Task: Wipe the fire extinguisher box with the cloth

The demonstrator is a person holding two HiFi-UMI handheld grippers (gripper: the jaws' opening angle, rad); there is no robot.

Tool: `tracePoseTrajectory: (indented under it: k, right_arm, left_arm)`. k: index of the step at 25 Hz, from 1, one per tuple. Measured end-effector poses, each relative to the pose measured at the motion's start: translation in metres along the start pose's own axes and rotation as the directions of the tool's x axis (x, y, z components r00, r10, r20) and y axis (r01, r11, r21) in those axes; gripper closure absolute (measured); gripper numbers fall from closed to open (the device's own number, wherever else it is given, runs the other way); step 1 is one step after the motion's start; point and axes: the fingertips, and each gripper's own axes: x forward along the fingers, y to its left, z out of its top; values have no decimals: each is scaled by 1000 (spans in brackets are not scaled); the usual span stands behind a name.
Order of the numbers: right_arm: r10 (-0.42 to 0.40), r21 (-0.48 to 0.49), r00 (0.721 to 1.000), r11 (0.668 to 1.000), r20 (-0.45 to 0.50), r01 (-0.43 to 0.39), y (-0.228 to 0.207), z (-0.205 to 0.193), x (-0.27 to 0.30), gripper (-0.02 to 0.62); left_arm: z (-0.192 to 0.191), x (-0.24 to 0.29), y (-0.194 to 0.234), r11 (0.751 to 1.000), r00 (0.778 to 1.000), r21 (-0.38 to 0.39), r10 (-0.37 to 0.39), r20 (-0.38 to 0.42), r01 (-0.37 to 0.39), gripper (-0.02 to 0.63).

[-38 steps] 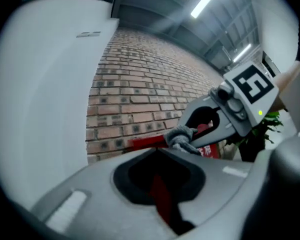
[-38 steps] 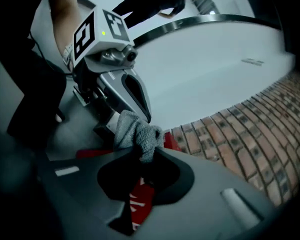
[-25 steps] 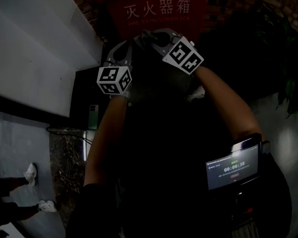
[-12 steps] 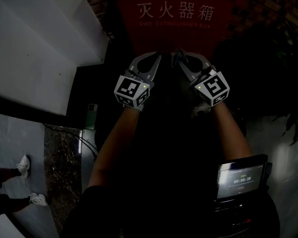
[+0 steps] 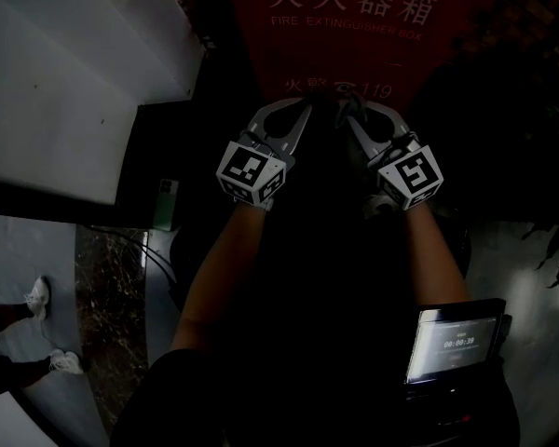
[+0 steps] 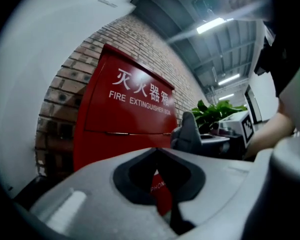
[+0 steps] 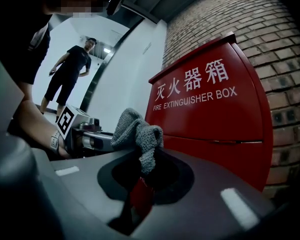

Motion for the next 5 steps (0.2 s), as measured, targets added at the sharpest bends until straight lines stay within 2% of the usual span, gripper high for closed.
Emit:
tracePoseTrajectory:
  k: [5]
  right_arm:
    - [8, 23, 1000, 1000, -9, -8, -6, -4, -2, 560]
  left_arm:
    - [-5, 6, -3, 1000, 1000, 7, -9, -14, 9, 603]
